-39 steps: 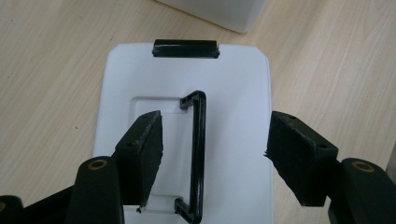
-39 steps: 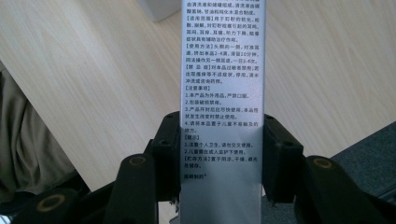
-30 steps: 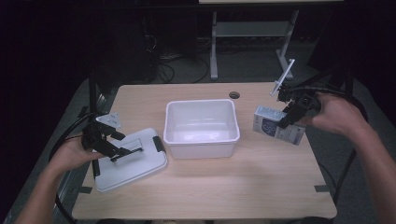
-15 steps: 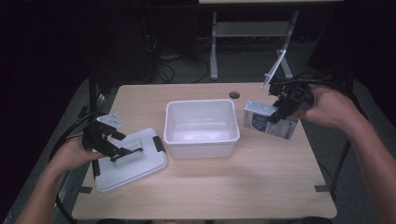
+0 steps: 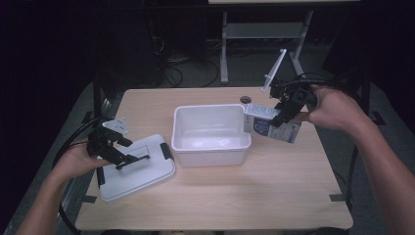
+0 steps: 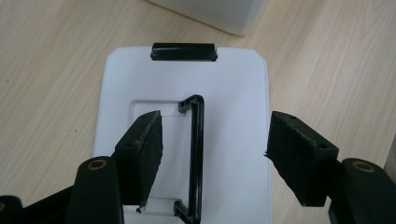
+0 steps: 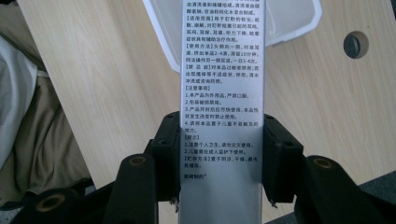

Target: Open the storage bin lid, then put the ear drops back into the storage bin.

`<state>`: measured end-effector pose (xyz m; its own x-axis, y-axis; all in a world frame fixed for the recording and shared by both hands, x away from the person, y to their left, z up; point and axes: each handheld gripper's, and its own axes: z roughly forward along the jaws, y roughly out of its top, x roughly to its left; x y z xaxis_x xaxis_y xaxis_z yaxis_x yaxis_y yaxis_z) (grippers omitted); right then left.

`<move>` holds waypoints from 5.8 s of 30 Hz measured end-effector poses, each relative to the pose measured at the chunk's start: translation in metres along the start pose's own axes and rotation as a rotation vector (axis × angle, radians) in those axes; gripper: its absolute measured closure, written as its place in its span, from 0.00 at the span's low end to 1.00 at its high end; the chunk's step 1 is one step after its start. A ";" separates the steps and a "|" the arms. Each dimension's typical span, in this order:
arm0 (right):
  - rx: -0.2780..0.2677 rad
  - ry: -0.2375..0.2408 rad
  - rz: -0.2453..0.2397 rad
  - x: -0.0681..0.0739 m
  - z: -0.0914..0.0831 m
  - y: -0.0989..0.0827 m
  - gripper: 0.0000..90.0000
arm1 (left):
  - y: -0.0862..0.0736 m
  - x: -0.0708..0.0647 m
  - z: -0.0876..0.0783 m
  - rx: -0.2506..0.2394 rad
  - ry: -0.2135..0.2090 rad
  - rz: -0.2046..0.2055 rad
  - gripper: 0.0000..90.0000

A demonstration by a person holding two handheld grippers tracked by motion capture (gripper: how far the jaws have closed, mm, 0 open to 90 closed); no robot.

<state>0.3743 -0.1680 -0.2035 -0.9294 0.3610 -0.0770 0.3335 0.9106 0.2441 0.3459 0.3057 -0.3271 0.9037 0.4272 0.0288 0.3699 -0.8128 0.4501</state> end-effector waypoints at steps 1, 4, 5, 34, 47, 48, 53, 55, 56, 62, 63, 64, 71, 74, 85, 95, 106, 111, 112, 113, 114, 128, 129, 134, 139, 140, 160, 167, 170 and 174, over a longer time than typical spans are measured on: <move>0.001 0.000 -0.004 0.000 0.000 0.001 0.62 | 0.000 0.000 0.000 0.000 -0.001 -0.003 0.39; 0.003 -0.002 -0.014 0.001 -0.001 0.006 0.62 | 0.000 0.000 0.000 -0.003 -0.003 -0.009 0.39; 0.003 -0.001 -0.015 0.002 -0.001 0.007 0.62 | 0.000 0.000 0.000 -0.003 -0.004 -0.009 0.39; -0.025 0.030 -0.100 0.010 0.012 0.048 0.62 | -0.002 0.001 -0.001 -0.003 -0.002 -0.017 0.39; -0.017 0.035 -0.127 0.011 0.021 0.059 0.62 | -0.005 0.001 -0.002 -0.002 0.001 -0.014 0.39; -0.017 0.037 -0.125 0.012 0.022 0.060 0.62 | -0.005 0.001 -0.002 -0.003 0.001 -0.016 0.39; -0.005 0.041 -0.137 0.012 0.027 0.065 0.62 | -0.005 0.001 -0.002 -0.003 0.001 -0.017 0.39; 0.000 0.039 -0.139 0.012 0.029 0.067 0.62 | -0.005 0.000 -0.002 -0.003 0.001 -0.016 0.39; 0.001 0.040 -0.141 0.012 0.030 0.068 0.62 | -0.004 0.000 -0.001 -0.002 0.001 -0.013 0.39; -0.012 0.042 -0.151 0.012 0.032 0.072 0.62 | -0.003 0.001 0.000 0.000 0.001 -0.009 0.39; -0.017 0.044 -0.154 0.012 0.032 0.073 0.62 | -0.003 0.001 0.000 -0.001 0.001 -0.010 0.39; -0.016 0.047 -0.159 0.012 0.033 0.074 0.62 | -0.003 0.001 0.000 -0.006 0.001 -0.012 0.39; -0.015 0.051 -0.167 0.013 0.039 0.080 0.62 | -0.005 0.001 -0.002 -0.002 0.001 -0.015 0.39; -0.017 0.052 -0.165 0.012 0.040 0.081 0.62 | -0.005 0.001 -0.001 -0.002 0.002 -0.014 0.39; -0.024 0.066 -0.197 0.016 0.045 0.096 0.62 | -0.006 0.000 -0.001 -0.004 0.002 -0.016 0.39; -0.026 0.069 -0.213 0.015 0.054 0.103 0.62 | -0.007 0.000 -0.003 -0.008 0.004 -0.022 0.39; -0.025 0.074 -0.222 0.010 0.066 0.107 0.62 | -0.006 -0.001 0.001 -0.008 -0.004 -0.020 0.39; -0.024 0.087 -0.231 0.010 0.072 0.110 0.62 | -0.007 0.000 0.000 -0.008 -0.003 -0.017 0.39; -0.027 0.089 -0.229 0.010 0.074 0.111 0.62 | -0.008 0.000 -0.001 -0.009 -0.002 -0.022 0.39; -0.033 0.096 -0.228 0.010 0.077 0.111 0.62 | -0.009 0.000 -0.001 -0.012 -0.001 -0.028 0.39; -0.028 0.099 -0.230 0.009 0.079 0.111 0.62 | -0.009 0.001 -0.002 -0.005 -0.002 -0.020 0.39; -0.016 0.101 -0.229 0.007 0.092 0.110 0.62 | -0.012 0.001 -0.001 -0.011 -0.001 -0.028 0.39; -0.013 0.098 -0.229 0.007 0.093 0.110 0.62 | -0.012 0.001 -0.001 -0.010 -0.002 -0.029 0.39; -0.014 0.100 -0.233 0.008 0.096 0.111 0.62 | -0.011 0.001 -0.002 -0.009 -0.001 -0.022 0.39; -0.014 0.097 -0.236 0.008 0.099 0.111 0.62 | -0.012 0.002 -0.002 -0.013 -0.001 -0.028 0.39; -0.010 0.097 -0.233 0.008 0.100 0.111 0.62 | -0.012 0.002 -0.002 -0.010 -0.002 -0.028 0.39; 0.002 0.099 -0.228 0.005 0.118 0.109 0.62 | -0.020 0.004 -0.003 -0.011 0.002 -0.044 0.39; -0.004 0.103 -0.211 0.000 0.129 0.101 0.62 | -0.018 0.005 -0.002 -0.012 -0.003 -0.043 0.39; -0.010 0.107 -0.208 -0.001 0.133 0.099 0.62 | -0.016 0.005 -0.001 -0.009 -0.004 -0.043 0.39; -0.009 0.105 -0.211 -0.001 0.138 0.097 0.62 | -0.016 0.005 0.000 -0.011 -0.004 -0.037 0.39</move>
<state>0.4296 -0.0528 -0.3127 -0.9899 0.1393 -0.0262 0.1289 0.9617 0.2421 0.3445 0.3206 -0.3336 0.8903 0.4553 0.0080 0.4008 -0.7918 0.4610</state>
